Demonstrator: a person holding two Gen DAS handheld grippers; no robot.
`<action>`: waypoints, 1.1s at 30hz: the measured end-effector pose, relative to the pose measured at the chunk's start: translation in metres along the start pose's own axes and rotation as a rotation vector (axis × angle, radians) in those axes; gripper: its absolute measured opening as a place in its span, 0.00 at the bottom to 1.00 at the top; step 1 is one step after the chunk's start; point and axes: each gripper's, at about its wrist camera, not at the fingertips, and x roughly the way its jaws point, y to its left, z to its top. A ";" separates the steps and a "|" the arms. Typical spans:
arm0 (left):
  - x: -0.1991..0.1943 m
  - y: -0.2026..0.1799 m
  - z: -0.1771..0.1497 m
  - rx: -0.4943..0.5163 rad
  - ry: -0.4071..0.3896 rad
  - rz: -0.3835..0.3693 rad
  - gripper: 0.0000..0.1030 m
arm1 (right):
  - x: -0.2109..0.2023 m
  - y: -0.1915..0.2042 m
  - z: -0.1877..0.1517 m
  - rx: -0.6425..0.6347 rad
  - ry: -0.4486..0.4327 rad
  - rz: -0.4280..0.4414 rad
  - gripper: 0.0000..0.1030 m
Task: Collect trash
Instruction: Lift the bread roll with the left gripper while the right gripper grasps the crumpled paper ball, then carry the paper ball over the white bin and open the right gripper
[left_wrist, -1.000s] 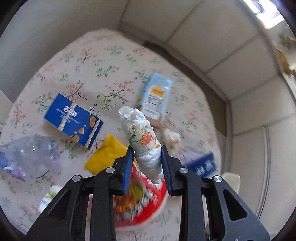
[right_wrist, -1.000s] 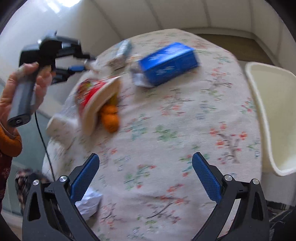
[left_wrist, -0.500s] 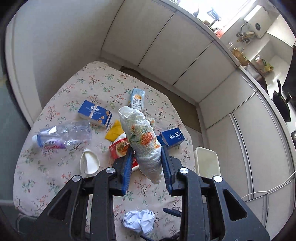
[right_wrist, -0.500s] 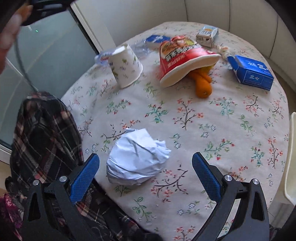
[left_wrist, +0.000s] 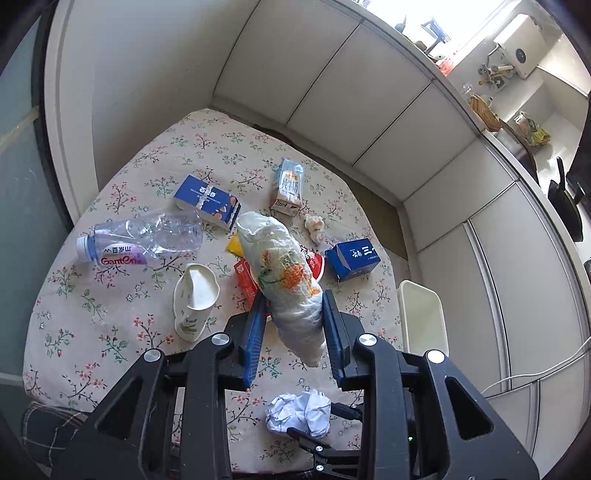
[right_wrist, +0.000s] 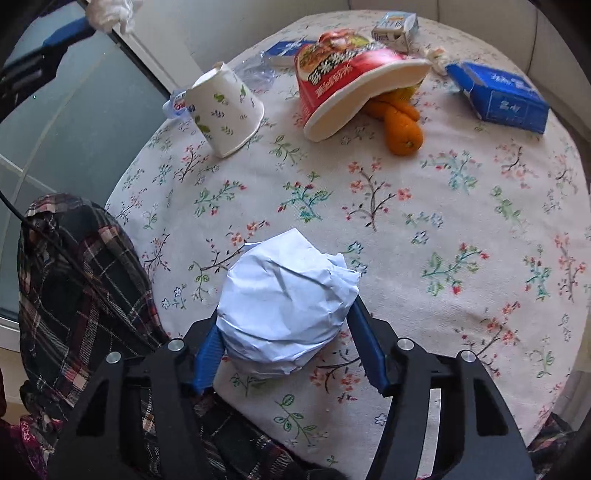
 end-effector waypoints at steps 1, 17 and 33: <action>0.000 0.000 0.000 -0.001 -0.001 0.000 0.28 | -0.004 -0.001 0.002 0.001 -0.014 -0.005 0.60; 0.006 -0.051 0.024 0.059 -0.057 -0.034 0.28 | -0.134 -0.049 0.051 0.146 -0.438 -0.282 0.60; 0.062 -0.162 0.021 0.229 -0.040 -0.101 0.28 | -0.221 -0.182 0.023 0.482 -0.641 -0.688 0.61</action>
